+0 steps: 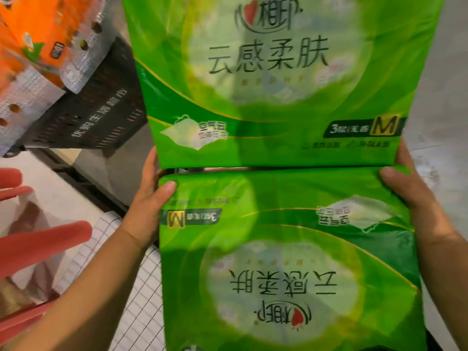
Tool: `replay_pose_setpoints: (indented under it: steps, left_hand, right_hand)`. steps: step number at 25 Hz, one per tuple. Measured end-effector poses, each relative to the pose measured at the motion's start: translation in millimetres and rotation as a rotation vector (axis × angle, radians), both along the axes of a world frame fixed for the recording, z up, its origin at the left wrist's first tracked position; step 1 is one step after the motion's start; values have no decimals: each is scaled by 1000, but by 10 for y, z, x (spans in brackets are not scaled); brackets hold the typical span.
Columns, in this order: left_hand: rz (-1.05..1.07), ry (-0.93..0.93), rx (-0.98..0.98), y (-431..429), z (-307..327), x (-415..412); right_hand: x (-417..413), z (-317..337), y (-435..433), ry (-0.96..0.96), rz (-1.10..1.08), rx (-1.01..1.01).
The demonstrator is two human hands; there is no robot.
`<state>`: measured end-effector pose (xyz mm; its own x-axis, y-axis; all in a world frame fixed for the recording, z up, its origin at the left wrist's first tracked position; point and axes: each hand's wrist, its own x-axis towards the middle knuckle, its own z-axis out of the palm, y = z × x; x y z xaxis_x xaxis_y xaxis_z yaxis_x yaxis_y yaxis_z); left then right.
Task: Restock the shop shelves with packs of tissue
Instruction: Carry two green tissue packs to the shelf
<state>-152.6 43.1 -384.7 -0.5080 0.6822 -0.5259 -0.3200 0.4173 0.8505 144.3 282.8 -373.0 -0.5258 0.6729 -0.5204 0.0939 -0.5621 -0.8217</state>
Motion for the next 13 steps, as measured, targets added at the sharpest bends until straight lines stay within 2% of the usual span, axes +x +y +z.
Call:
replay_pose_setpoints:
  steps: [4,11,13]
  left_hand:
    - [-63,1,-1,-21,-46,32]
    - [-237,29,-10,5,-92,-200]
    - [-249,32,-6,78,-87,-240]
  right_hand:
    - [122,-100,4,-54,27,-24]
    - [216,-286,166,-47,154,87]
    - [280,-380,129,-93,114,85]
